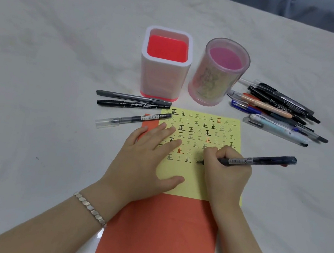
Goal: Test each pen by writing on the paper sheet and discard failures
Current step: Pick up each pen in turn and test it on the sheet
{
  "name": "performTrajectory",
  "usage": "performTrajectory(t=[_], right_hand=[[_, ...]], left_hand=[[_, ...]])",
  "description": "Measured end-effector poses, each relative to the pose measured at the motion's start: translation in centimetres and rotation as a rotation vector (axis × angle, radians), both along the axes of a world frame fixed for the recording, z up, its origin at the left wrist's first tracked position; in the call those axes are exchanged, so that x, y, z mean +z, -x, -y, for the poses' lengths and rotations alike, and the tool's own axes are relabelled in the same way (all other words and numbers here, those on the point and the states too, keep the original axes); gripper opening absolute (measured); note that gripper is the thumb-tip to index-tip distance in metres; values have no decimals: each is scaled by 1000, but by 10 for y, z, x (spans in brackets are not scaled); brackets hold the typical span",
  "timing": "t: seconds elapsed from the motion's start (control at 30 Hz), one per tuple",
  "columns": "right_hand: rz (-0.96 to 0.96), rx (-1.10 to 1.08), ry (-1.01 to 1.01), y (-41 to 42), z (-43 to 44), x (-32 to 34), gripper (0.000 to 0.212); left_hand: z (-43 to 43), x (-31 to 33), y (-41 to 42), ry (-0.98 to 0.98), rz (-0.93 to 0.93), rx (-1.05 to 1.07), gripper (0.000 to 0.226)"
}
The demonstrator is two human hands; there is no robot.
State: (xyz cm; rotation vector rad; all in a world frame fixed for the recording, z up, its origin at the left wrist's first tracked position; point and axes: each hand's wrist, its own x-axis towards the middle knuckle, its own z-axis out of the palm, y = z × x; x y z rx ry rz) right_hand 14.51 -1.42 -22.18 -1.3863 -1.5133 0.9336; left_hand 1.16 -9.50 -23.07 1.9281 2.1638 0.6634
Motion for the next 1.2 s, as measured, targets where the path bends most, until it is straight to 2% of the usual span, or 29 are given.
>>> performTrajectory(t=[0.27, 0.47, 0.6, 0.83, 1.03, 1.2], right_hand=[[-24, -14, -25, 1, 1, 1, 28], [-27, -9, -40, -1, -1, -2, 38], [1, 4, -33, 1, 0, -1, 31], [-7, -5, -7, -1, -1, -1, 38], [11, 32, -5, 1, 1, 0, 33], [3, -39, -13, -2, 1, -1, 32]], left_hand=[[0, 0, 0, -12, 5, -2, 69], [0, -1, 1, 3, -3, -2, 70], [0, -1, 1, -3, -3, -4, 70], [0, -2, 1, -12, 1, -1, 70], [0, -3, 1, -22, -3, -2, 70], [-1, -3, 1, -35, -5, -2, 70]])
